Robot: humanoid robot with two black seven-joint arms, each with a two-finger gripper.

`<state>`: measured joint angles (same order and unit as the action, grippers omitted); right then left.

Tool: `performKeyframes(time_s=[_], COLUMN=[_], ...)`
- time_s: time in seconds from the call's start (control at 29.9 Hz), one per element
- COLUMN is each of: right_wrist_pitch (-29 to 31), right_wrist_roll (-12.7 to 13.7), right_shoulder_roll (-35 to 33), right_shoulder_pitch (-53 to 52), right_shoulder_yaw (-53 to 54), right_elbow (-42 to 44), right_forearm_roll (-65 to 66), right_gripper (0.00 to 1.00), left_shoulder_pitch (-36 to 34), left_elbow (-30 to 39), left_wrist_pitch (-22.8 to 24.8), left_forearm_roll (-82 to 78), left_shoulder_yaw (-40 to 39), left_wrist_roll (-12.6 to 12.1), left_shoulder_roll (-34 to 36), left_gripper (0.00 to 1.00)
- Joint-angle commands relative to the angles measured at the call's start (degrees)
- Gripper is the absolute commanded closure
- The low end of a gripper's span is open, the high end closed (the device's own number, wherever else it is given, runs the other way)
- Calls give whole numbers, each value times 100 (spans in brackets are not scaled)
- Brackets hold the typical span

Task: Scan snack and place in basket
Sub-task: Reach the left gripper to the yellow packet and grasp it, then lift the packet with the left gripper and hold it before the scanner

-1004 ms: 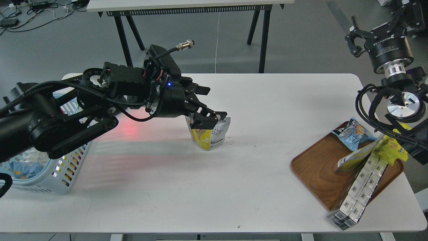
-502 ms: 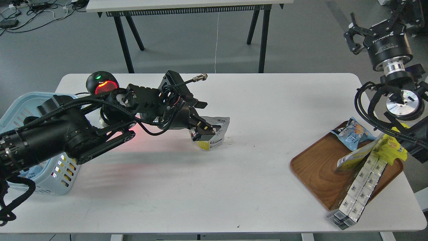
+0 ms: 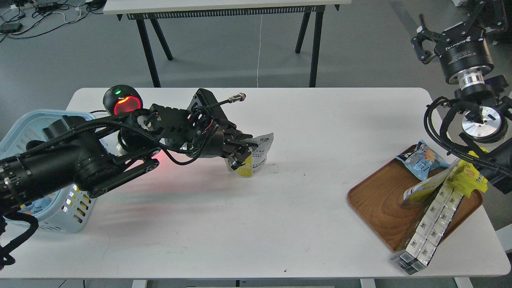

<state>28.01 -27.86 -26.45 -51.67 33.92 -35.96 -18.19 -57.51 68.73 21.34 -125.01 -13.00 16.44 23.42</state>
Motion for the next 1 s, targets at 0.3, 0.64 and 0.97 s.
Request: performKeyframes(time_s=[0.3, 0.64, 0.97], right_wrist_pitch=[-1, -1, -1], right_wrist_roll=[0, 0, 0], right_shoulder_roll=[-202, -334, -343], right_shoulder_pitch=[-10, -19, -19], right_shoulder_yaw=[0, 0, 0], right_elbow=[-52, -52, -52], right_forearm_roll=[8, 8, 8], right_gripper=[1, 1, 1], left_shoulder_pitch=[47, 38, 91], left_elbow=[105, 853, 774], left_wrist_pitch=[-51, -7, -78], left_forearm_roll=[1, 1, 1], left_shoulder_yaw=[-106, -782, -800], left_wrist_roll=[246, 535, 958], left_shoulder_roll=[109, 1163, 2289], left_gripper=[100, 100, 100])
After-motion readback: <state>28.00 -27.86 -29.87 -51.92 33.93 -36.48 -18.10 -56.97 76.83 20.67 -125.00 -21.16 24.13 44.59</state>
